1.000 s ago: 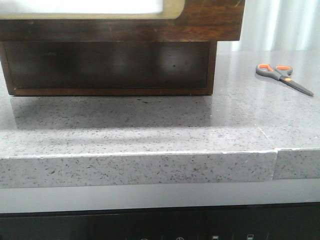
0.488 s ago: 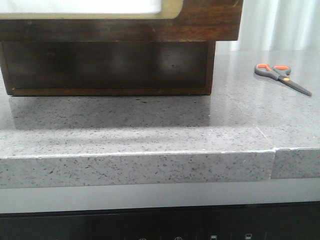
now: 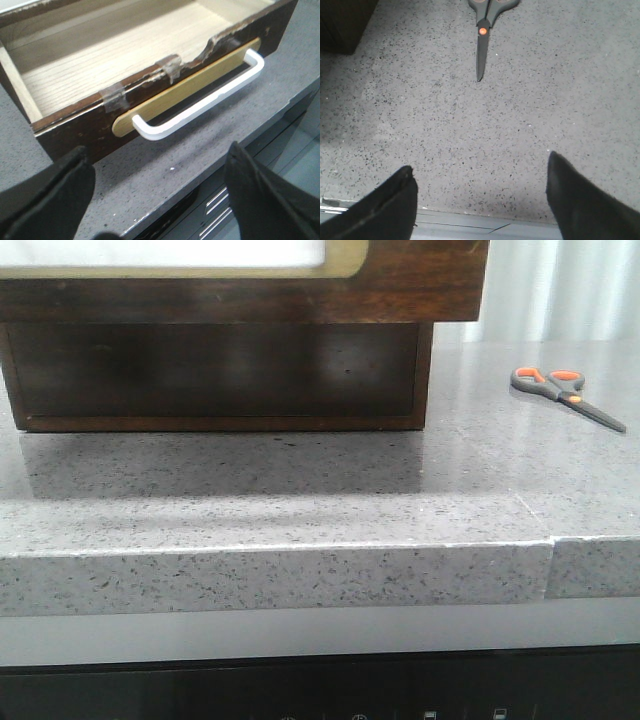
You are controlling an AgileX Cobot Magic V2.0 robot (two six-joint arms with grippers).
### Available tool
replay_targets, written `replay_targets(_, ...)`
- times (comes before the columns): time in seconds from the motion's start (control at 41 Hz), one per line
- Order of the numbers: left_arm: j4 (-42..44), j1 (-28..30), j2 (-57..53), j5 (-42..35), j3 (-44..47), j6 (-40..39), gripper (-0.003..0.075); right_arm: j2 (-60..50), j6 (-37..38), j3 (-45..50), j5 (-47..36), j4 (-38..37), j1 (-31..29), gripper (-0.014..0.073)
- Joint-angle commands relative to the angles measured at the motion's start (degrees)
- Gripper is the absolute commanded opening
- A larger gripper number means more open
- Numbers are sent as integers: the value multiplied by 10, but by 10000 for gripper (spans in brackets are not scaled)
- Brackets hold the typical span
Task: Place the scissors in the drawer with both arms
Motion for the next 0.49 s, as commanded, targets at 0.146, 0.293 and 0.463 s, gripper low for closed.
replay_targets(0.146, 1, -4, 4, -48, -18, -17, 526, 3, -4, -20, -49, -5, -4, 559)
replay_targets(0.293, 0, -4, 4, -46, -18, -17, 526, 3, -4, -20, -82, -5, -4, 559)
replay_targets(0.463, 0, -4, 4, -46, -18, -17, 526, 28, -4, -41, -92, -5, -4, 543)
